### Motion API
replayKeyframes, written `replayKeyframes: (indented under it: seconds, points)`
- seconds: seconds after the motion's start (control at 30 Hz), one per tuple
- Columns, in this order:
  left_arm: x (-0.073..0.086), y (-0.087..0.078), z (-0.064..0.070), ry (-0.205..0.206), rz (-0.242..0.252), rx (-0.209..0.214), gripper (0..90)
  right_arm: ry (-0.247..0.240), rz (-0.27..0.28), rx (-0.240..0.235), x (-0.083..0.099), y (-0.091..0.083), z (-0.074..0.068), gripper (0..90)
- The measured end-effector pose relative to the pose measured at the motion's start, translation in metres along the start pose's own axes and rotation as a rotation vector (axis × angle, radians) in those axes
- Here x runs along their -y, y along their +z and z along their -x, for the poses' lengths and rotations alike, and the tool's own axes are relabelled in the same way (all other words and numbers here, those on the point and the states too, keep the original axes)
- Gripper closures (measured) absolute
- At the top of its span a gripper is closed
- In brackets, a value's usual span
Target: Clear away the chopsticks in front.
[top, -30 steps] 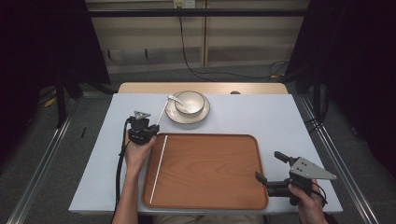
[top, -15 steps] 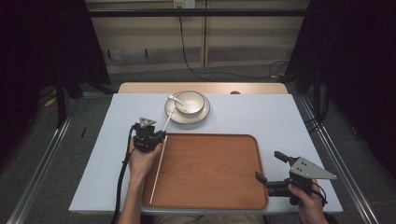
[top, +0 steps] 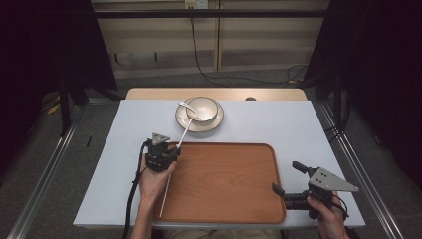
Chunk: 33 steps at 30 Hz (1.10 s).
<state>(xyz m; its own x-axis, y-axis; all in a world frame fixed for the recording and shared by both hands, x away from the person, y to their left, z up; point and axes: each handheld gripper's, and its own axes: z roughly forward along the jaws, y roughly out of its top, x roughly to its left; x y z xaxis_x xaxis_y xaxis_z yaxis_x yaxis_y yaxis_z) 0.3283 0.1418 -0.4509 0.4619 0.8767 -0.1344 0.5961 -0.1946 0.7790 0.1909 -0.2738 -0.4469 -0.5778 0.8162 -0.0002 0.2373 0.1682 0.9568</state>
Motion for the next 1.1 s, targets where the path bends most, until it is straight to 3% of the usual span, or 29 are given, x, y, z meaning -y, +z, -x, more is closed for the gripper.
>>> replayKeyframes:
  seconds: [0.1, 0.27, 0.43, 0.5, 0.6, 0.87, 0.93, 1.0, 1.1]
  points:
    - [0.003, -0.001, 0.005, -0.003, -0.004, 0.003, 85.2, 0.000, 0.000, 0.000, 0.000, 0.000, 0.000, 2.0]
    - [0.011, 0.000, 0.009, -0.047, -0.030, -0.015, 85.3, -0.002, -0.004, -0.005, 0.000, 0.001, -0.001, 2.0]
    - [0.014, -0.001, 0.014, -0.029, -0.051, -0.032, 85.3, -0.002, 0.000, -0.005, 0.000, 0.000, 0.000, 2.1]
    - [0.017, -0.001, 0.013, -0.056, -0.064, -0.054, 85.3, -0.001, -0.002, -0.007, 0.000, 0.000, 0.000, 2.0]
    - [0.022, -0.004, 0.012, -0.080, -0.062, -0.031, 85.3, 0.000, 0.000, -0.008, 0.000, 0.001, -0.001, 2.0]
    - [0.025, -0.005, 0.021, -0.075, -0.075, -0.019, 85.2, -0.007, -0.002, -0.008, 0.000, 0.001, 0.000, 2.0]
    - [0.027, -0.004, 0.023, -0.068, -0.092, -0.045, 85.2, 0.000, -0.009, -0.006, 0.000, 0.002, 0.000, 2.1]
    - [0.028, -0.004, 0.024, -0.072, -0.094, -0.030, 85.2, 0.000, -0.012, -0.008, 0.000, 0.001, -0.001, 2.0]
    - [0.031, -0.004, 0.027, -0.056, -0.106, -0.045, 85.2, 0.000, -0.008, -0.010, 0.000, 0.002, -0.001, 2.0]
